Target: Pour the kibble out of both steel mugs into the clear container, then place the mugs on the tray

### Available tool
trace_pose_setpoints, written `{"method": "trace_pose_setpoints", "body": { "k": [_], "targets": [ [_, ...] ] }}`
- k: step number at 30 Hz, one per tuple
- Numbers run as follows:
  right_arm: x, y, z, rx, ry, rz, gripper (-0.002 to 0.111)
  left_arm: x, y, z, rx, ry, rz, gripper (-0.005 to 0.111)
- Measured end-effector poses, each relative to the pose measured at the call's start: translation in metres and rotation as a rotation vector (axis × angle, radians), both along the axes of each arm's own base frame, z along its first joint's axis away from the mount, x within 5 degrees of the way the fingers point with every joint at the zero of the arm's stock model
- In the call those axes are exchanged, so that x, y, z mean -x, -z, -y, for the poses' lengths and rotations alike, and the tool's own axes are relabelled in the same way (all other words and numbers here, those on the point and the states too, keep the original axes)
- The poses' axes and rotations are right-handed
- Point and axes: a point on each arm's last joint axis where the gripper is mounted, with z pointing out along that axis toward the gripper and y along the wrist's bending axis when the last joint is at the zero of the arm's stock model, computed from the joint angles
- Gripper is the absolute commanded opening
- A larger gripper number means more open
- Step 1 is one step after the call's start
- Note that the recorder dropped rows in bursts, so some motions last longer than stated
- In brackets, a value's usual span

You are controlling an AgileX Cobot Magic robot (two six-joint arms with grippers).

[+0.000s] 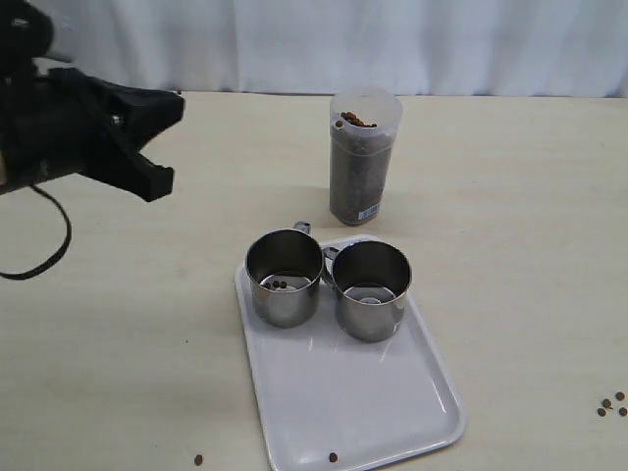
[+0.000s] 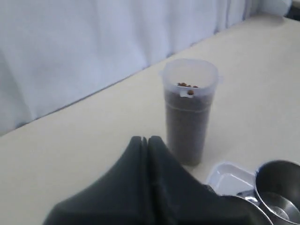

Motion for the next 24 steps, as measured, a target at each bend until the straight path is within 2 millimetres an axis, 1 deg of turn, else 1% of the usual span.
{"method": "trace_pose_setpoints", "body": {
  "k": [1, 2, 3, 5, 6, 8, 10, 12, 16, 24],
  "targets": [
    [0.000, 0.000, 0.000, 0.000, 0.000, 0.000, 0.005, 0.017, -0.004, -0.010, 0.029, -0.078, 0.064, 0.000],
    [0.000, 0.000, 0.000, 0.000, 0.000, 0.000, 0.005, 0.027, -0.005, -0.016, 0.060, -0.129, 0.097, 0.000],
    [0.000, 0.000, 0.000, 0.000, 0.000, 0.000, 0.005, 0.047, -0.005, -0.029, 0.134, -0.234, 0.153, 0.000],
    [0.000, 0.000, 0.000, 0.000, 0.000, 0.000, 0.005, 0.082, 0.002, -0.044, 0.195, -0.324, 0.246, 0.000],
    [0.000, 0.000, 0.000, 0.000, 0.000, 0.000, 0.005, 0.099, 0.011, -0.050, 0.202, -0.343, 0.276, 0.000],
    [0.000, 0.000, 0.000, 0.000, 0.000, 0.000, 0.005, 0.123, 0.028, -0.057, 0.231, -0.366, 0.295, 0.000],
    [0.000, 0.000, 0.000, 0.002, 0.000, 0.000, 0.005, 0.138, 0.033, -0.064, 0.274, -0.403, 0.334, 0.000],
    [0.000, 0.000, 0.000, 0.002, 0.000, 0.000, 0.005, 0.146, 0.028, -0.071, 0.315, -0.459, 0.393, 0.000],
    [0.000, 0.000, 0.000, 0.002, 0.000, 0.000, 0.005, 0.154, 0.022, -0.078, 0.358, -0.514, 0.451, 0.000],
    [0.000, 0.000, 0.000, 0.002, 0.000, 0.000, 0.005, 0.160, 0.025, -0.077, 0.325, -0.489, 0.433, 0.000]
  ]
}}
